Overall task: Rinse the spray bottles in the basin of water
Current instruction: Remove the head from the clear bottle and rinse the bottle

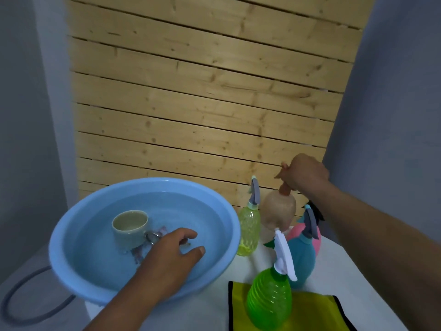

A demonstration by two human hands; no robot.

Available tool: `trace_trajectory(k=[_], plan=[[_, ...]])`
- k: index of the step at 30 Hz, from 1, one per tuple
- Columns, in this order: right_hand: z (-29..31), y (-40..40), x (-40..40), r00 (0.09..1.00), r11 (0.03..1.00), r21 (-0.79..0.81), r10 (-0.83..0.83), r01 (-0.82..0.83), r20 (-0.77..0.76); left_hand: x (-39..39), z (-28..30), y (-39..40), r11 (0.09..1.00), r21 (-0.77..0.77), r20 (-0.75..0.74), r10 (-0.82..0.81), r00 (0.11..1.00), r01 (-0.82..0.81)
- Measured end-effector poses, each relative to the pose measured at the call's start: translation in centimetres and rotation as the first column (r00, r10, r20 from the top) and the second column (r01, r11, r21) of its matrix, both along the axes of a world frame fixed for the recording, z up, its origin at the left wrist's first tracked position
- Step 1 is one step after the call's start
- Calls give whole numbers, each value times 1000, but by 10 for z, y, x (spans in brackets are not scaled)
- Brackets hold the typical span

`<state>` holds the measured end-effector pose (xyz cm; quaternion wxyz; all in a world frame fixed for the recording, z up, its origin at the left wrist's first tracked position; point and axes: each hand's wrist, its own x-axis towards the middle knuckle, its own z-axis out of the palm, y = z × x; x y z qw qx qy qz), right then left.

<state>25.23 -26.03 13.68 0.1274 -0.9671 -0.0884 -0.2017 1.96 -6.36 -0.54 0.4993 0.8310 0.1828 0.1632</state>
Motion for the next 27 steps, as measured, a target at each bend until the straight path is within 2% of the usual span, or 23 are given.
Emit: trace_trajectory(k=[6, 11, 13, 17, 22, 27], plan=[[88, 8, -41, 990, 1000, -6, -10, 11, 140, -4, 7, -3, 999, -23, 26, 29, 999, -28], [138, 27, -88, 970, 994, 53, 84, -99, 227, -8, 19, -4, 981, -186, 148, 90, 985, -61], [144, 39, -103, 965, 970, 128, 179, -206, 194, -9, 28, -3, 967, -253, 209, 89, 974, -34], [127, 72, -127, 916, 855, 338, 397, -394, 64, -11, 46, 6, 942, -330, 329, 50, 943, 65], [80, 107, -143, 815, 732, 570, 552, -374, -174, -25, 52, 29, 914, -384, 435, 51, 899, 134], [47, 118, -149, 725, 623, 731, 635, -277, -267, -37, 36, 61, 868, -489, 470, 177, 865, 88]])
